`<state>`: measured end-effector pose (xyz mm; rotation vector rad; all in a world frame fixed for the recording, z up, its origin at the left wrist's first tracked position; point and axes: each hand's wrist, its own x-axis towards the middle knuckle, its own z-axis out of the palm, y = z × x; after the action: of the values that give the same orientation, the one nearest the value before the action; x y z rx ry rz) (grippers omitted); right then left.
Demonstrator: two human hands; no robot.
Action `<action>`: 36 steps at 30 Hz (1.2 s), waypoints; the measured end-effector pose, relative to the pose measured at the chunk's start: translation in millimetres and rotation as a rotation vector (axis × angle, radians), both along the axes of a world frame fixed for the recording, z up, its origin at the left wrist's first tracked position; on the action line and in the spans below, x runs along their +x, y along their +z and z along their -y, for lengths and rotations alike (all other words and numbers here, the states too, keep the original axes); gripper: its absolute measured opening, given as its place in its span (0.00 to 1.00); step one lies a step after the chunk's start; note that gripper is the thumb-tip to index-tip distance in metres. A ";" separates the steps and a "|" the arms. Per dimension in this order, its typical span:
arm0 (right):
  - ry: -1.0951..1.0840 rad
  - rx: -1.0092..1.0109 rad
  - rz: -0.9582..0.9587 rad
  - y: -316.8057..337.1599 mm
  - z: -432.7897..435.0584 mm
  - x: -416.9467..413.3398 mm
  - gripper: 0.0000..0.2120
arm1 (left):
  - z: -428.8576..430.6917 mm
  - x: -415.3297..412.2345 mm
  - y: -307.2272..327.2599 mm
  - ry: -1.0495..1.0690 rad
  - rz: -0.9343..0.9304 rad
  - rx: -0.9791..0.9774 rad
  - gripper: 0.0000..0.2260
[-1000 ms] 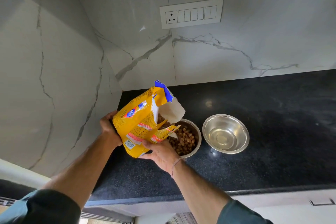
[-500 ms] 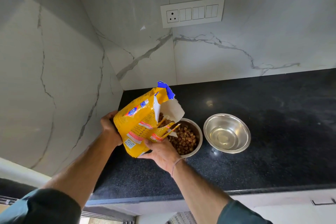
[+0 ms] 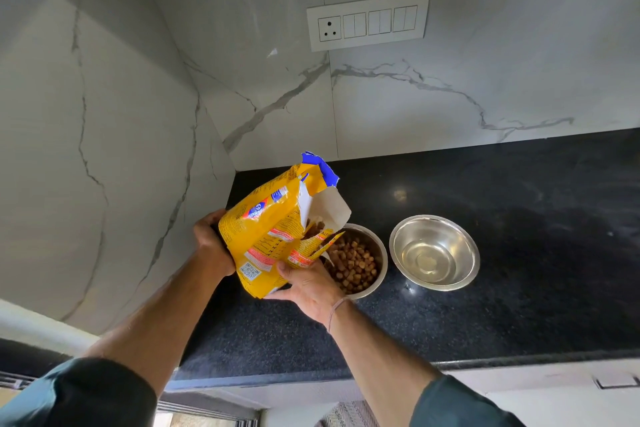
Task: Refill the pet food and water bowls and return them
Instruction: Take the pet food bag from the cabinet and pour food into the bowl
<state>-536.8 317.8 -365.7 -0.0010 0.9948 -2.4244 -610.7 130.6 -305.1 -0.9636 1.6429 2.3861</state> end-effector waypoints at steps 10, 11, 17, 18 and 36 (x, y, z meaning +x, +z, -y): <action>0.021 -0.022 -0.004 -1.5 3.7 -2.9 0.27 | -0.1 1.7 5.2 -0.029 -0.042 -0.039 0.17; 0.023 -0.024 -0.005 -1.1 4.2 -3.1 0.28 | 0.4 1.8 5.8 -0.034 -0.044 -0.038 0.17; 0.017 -0.057 -0.011 -0.8 6.2 -3.4 0.29 | 3.4 -1.0 5.1 -0.030 -0.052 -0.020 0.21; 0.017 -0.059 -0.015 -0.7 6.6 -3.3 0.31 | 3.8 -2.1 4.9 -0.026 -0.050 -0.010 0.22; 0.003 -0.044 0.003 1.6 3.7 -5.5 0.32 | 2.5 -4.3 3.2 -0.007 -0.039 0.001 0.17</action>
<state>-542.4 314.1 -364.0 -0.0144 0.9392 -2.4424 -615.0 128.1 -301.9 -0.9158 1.6545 2.4163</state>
